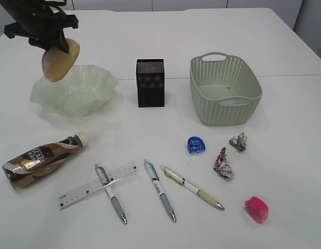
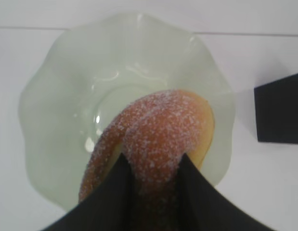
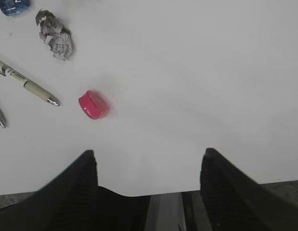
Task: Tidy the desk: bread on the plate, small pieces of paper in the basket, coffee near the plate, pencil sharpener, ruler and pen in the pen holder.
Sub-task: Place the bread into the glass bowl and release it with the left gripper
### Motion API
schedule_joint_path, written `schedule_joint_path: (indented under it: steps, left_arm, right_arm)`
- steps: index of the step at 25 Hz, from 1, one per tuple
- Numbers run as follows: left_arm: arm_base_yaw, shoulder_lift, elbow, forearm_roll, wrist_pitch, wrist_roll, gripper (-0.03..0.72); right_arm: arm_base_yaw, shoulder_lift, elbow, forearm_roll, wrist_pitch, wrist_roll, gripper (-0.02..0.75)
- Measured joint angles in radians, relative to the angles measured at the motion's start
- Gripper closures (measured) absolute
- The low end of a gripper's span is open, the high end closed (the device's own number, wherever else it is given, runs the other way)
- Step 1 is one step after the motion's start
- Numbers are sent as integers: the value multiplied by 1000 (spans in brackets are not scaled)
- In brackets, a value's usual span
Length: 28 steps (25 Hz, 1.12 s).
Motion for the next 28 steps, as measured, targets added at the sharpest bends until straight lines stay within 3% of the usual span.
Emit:
schedule_joint_path:
  steps: [11, 19, 23, 28]
  left_arm:
    - [0, 150, 0, -6, -108, 0, 521]
    - [0, 183, 0, 13, -136, 6, 474]
    - [0, 188, 0, 36, -147, 10, 362]
    - [0, 199, 0, 83, -153, 10, 91]
  right_arm:
    - [0, 0, 0, 20, 0, 0, 216]
    - [0, 0, 0, 33, 0, 0, 216]
    - [0, 0, 0, 35, 0, 0, 216]
    - [0, 0, 0, 35, -2, 0, 216]
